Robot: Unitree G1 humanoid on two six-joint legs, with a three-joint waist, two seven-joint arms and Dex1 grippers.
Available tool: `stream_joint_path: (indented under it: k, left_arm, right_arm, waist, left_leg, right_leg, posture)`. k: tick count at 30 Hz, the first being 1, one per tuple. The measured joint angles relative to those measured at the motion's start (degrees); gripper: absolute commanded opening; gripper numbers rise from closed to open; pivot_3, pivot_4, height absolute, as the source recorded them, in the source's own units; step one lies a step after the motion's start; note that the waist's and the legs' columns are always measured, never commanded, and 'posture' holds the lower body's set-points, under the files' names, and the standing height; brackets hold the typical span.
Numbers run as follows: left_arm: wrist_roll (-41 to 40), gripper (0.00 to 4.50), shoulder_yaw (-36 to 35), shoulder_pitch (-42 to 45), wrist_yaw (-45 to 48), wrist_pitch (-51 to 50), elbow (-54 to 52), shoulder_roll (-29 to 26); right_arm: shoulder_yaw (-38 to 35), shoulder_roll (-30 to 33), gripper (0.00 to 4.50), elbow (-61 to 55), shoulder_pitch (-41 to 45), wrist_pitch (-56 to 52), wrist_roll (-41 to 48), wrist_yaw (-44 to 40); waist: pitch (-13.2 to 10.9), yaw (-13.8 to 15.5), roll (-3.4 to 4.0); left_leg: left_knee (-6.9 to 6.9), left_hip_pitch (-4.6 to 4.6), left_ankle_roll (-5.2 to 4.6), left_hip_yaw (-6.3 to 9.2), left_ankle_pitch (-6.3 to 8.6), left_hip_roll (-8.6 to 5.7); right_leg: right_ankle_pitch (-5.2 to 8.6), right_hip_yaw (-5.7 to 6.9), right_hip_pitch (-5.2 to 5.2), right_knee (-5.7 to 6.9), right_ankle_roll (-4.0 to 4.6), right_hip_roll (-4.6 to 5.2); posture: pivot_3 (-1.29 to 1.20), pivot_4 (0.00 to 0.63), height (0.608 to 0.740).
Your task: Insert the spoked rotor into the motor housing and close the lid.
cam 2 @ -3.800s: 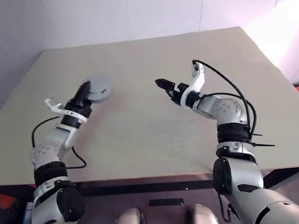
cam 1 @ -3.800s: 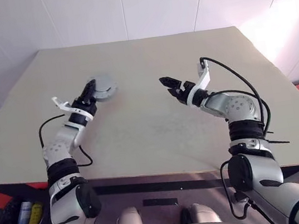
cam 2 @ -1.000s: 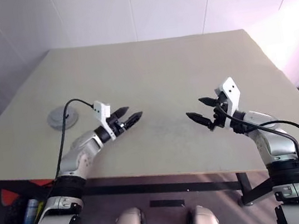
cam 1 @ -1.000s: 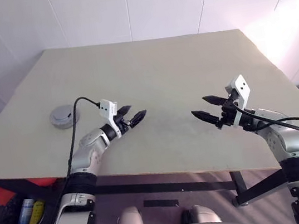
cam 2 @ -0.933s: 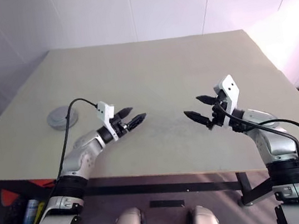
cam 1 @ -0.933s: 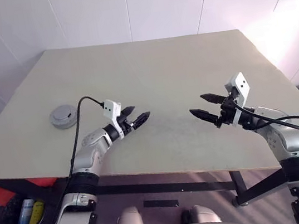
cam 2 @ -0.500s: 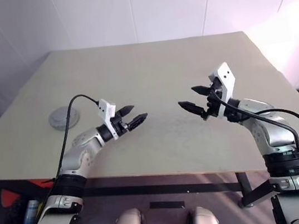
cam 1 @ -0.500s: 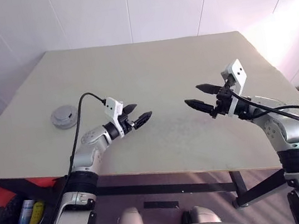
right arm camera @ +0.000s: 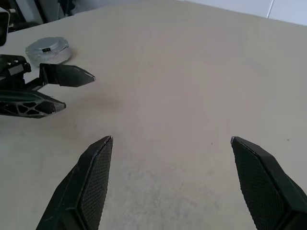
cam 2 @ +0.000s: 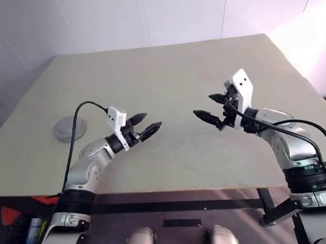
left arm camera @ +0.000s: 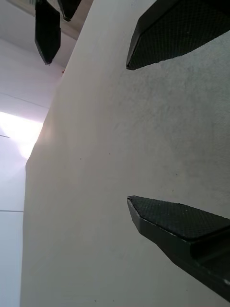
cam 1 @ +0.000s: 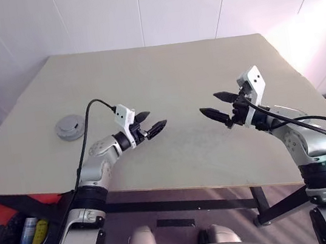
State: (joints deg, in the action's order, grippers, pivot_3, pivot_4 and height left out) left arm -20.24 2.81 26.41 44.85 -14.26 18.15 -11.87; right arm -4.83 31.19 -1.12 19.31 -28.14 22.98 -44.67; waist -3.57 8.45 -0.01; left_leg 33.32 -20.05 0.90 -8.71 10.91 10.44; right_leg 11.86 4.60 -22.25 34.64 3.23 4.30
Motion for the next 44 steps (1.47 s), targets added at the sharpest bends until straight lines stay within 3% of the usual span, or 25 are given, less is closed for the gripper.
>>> stream_joint_path:
  k: [15, 35, 44]
  left_arm:
    - [0.9, 4.5, 0.0, 0.0, -0.4, 0.5, 0.6, 1.1]
    - [2.1, 4.5, 0.0, 0.2, -2.0, 1.6, 2.6, 1.8]
    - [2.8, 4.5, 0.0, 0.4, -1.9, 2.5, 3.9, 2.2]
  right_arm:
    - [1.0, 0.5, 4.43, 4.5, 0.5, 2.9, -3.8, 1.1]
    - [1.0, -3.1, 4.43, 25.1, 2.1, 22.0, -6.6, -2.5]
    - [0.1, -3.5, 4.43, 29.0, 2.5, 27.0, -6.9, -3.1]
  waist:
    - [0.0, 0.0, 0.0]
    - [0.0, -0.8, 0.0]
    - [0.0, -1.3, 0.0]
  left_leg:
    - [0.0, -0.01, 0.0, 0.0, 0.0, 0.0]
    - [-0.01, -0.02, -0.01, -0.02, 0.01, -0.01]
    - [-0.01, -0.03, -0.02, -0.02, 0.01, 0.0]
  right_leg:
    - [0.0, 0.0, 0.0, -0.02, 0.0, 0.0]
    - [0.0, 0.0, -0.02, -0.02, 0.01, 0.0]
    - [0.0, 0.0, -0.02, -0.02, 0.02, 0.0]
  posture:
    - [0.0, 0.0, 0.74]
    - [0.0, 0.0, 0.74]
    - [0.0, 0.0, 0.74]
